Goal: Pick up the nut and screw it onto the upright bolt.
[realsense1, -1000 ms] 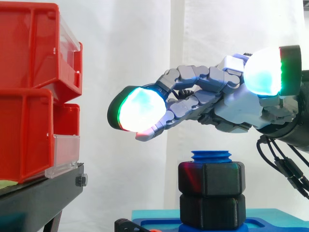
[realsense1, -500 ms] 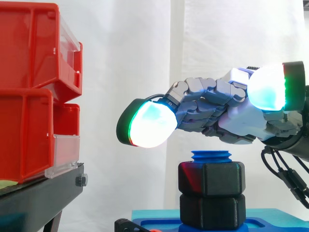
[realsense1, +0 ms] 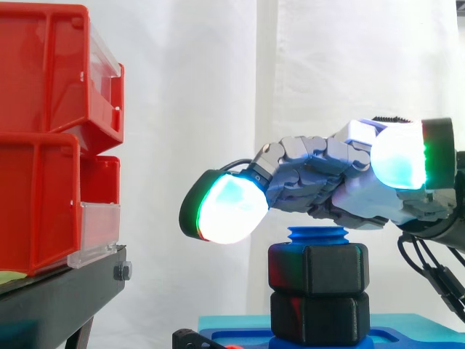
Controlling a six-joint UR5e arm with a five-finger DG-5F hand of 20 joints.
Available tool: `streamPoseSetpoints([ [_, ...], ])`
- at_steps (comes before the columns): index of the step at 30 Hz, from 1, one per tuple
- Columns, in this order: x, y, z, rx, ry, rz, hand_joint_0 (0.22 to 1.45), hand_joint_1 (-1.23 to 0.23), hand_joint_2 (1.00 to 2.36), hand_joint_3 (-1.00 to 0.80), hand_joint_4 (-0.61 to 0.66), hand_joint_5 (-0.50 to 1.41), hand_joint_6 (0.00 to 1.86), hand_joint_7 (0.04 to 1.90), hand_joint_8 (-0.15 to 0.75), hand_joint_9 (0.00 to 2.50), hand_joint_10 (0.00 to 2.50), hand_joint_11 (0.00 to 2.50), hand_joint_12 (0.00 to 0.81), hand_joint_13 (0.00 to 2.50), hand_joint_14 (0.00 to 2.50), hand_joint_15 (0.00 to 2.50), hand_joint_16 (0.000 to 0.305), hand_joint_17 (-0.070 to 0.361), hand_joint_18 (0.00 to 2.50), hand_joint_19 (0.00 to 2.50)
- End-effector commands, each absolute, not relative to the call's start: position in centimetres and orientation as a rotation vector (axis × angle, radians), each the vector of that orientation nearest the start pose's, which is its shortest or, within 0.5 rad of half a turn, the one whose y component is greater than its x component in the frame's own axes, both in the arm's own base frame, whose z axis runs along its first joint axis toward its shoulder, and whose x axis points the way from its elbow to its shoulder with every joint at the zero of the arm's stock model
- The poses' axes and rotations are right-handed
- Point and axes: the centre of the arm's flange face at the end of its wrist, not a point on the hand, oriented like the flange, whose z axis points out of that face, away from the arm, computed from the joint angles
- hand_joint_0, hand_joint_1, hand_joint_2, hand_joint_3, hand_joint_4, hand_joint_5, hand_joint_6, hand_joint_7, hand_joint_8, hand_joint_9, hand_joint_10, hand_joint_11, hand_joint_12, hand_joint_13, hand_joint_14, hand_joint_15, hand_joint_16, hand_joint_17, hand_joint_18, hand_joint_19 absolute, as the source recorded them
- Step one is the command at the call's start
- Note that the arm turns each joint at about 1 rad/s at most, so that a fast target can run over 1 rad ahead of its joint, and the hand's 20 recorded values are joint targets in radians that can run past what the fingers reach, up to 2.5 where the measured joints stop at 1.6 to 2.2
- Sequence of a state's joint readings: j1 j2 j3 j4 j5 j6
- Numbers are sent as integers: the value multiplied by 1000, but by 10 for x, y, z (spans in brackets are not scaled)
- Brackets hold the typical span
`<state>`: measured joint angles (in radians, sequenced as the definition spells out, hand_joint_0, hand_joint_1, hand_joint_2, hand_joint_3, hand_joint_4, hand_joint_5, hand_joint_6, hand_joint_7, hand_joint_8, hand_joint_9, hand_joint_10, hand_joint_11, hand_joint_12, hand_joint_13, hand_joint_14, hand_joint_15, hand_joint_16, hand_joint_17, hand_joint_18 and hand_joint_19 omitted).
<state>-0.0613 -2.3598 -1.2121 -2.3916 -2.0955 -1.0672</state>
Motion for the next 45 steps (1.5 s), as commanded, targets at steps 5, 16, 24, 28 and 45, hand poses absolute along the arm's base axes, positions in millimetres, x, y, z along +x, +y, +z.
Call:
streamPoseSetpoints([
  [5, 762, -136, 228, -91, 1329, 698, 432, -107, 1000, -500, 96, -233, 501, 602, 207, 213, 0, 0, 346, 130, 0, 0, 41, 92, 0, 0],
  [16, 760, -140, 224, -85, 1348, 685, 434, -115, 1000, -500, 108, -229, 501, 618, 211, 225, 0, 0, 349, 152, 0, 0, 41, 93, 0, 0],
  [24, 759, -140, 222, -81, 1359, 686, 433, -119, 1000, -500, 164, -200, 502, 739, 232, 249, 0, 0, 351, 172, 0, 0, 41, 93, 0, 0],
  [28, 758, -140, 221, -77, 1369, 687, 429, -115, 1000, -500, 199, -180, 503, 847, 244, 262, 0, 0, 361, 189, 0, 0, 43, 97, 0, 0],
  [45, 757, -146, 223, -73, 1365, 684, 441, -113, 1000, -500, 231, -93, 501, 1380, 285, 426, 0, 0, 353, 346, 0, 0, 39, 88, 0, 0],
])
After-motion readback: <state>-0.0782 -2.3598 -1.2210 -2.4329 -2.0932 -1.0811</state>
